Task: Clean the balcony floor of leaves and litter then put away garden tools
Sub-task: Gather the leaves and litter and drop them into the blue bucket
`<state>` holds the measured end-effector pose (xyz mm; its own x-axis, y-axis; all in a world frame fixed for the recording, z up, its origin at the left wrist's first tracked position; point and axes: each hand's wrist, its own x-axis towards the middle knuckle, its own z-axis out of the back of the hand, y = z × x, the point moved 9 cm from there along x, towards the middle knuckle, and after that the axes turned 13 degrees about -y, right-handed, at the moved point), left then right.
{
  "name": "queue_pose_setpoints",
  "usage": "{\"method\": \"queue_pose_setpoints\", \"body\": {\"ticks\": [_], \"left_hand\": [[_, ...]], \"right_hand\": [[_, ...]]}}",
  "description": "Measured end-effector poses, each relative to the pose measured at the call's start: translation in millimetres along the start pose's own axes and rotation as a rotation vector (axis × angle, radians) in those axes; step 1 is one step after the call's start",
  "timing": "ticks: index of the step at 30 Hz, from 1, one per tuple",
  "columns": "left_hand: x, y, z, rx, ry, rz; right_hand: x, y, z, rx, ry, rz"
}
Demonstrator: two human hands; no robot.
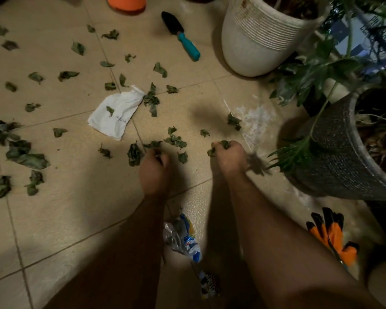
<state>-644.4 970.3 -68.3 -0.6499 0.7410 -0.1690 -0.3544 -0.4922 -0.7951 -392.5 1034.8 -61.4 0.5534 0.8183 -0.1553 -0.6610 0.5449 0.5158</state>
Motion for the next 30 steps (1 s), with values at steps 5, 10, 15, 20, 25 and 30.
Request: {"method": "queue_pose_setpoints", "body": {"ticks": [5,10,15,20,25,30], "left_hand": [[-3.2,-8.5,-14.9,0.097,0.103,-0.102],[-7.5,-29.5,-34.7,0.296,0.150,-0.146],[-8.0,-22.5,-40.1,0.429,0.146,-0.208],[-8.1,-22.8,-43.8,0.183,0.203,-0.131],[-11.2,-30.3,-59.4,-0.318,0.390,0.176],[5.8,-62.2,-71.3,-0.330,0.387,-0.009]], "right_hand": [[-2.9,-7.2,-15.5,-0.091,0.066,-0.066],[-19.2,-8.5,-22.0,0.559,0.192,-0.343],[-14.5,-8.5,-29.7,1.049,0.330,-0.614],[9.7,-7.9,-18.4,1.145,0.272,-0.596],[60.6,-12.9,8.4,0.553,-0.071,-0.267],[87.4,5.6,21.7,0.016,-0.213,0.031]]}}
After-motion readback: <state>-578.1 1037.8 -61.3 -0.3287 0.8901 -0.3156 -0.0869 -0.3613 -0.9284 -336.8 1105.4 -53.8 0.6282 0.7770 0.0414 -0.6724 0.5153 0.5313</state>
